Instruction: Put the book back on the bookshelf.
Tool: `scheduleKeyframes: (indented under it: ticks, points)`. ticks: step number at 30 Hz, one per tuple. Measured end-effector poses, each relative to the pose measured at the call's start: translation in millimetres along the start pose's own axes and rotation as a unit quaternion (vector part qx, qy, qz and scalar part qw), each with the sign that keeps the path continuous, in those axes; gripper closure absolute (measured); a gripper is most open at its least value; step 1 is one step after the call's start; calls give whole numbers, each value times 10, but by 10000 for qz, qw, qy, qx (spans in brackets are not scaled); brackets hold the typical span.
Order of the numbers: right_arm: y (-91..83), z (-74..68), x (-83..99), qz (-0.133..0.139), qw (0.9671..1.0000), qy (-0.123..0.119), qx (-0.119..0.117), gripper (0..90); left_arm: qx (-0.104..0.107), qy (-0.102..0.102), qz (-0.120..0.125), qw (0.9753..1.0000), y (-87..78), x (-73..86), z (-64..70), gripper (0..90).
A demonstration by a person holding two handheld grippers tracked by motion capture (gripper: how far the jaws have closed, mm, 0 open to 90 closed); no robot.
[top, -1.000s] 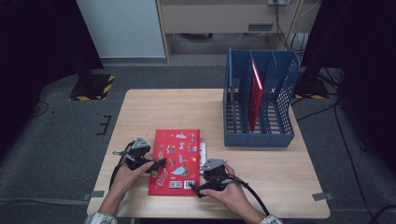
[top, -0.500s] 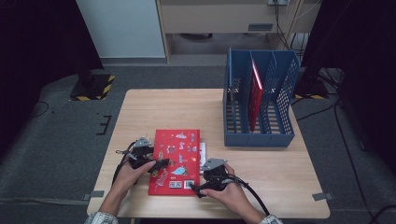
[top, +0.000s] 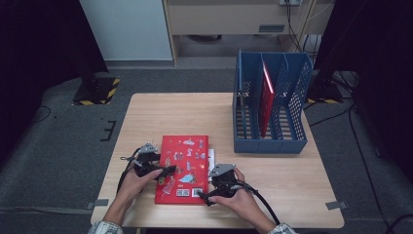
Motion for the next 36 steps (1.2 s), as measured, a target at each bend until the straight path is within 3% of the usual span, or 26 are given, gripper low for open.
scheduleKeyframes:
  ticks: [7, 21, 36]
  points:
    - [27, 20, -71, 51, 9999, -124, 65, 3, -6, -26, -3, 10000, -13, 0, -11, 99]
    - [111, 163, -201, 159, 9997, 185, 97, 2, 39, 23, -13, 10000, -7, -33, -3, 132]
    - [159, 221, -254, 176, 9994, 280, 25, 2, 130, 149, -16, 9998, 11, -69, 55, 159]
Point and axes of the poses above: each handheld gripper's, and its own axes: y roughly forward along the jaws, x roughly out of its underside, z roughly to its right, the point moved 4 cm from there along y, roughly forward along the jaws, and after that the axes turned 7 degrees about y, right-handed, at the moved point
